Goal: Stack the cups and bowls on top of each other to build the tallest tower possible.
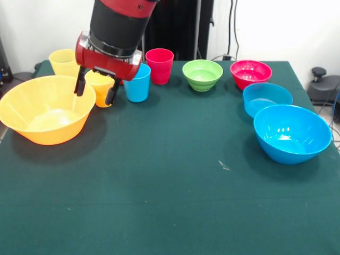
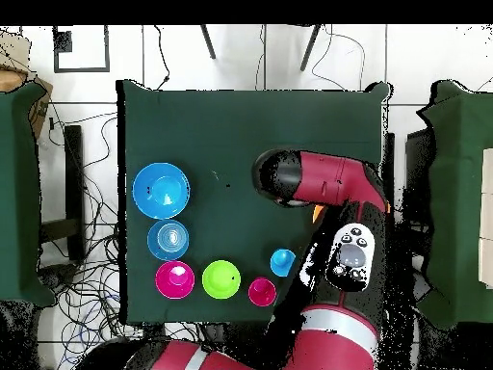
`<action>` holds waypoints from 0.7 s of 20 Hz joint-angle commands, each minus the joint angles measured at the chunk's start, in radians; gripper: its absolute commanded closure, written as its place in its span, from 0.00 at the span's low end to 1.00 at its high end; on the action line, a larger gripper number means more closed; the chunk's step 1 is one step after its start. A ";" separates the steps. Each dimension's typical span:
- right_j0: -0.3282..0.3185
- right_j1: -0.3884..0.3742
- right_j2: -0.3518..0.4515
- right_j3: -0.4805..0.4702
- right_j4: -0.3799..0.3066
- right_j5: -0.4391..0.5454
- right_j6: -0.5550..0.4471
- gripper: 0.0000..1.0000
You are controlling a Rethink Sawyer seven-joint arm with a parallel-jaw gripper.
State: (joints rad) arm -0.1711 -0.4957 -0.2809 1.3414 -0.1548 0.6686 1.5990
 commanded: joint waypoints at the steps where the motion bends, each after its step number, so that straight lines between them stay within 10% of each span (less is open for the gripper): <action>1: -0.005 0.087 0.131 0.047 -0.081 0.083 -0.085 0.00; 14: -0.006 0.067 0.140 0.053 -0.067 0.139 -0.118 0.00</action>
State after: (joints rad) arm -0.1716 -0.4213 -0.2702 1.3437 -0.1544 0.6692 1.5990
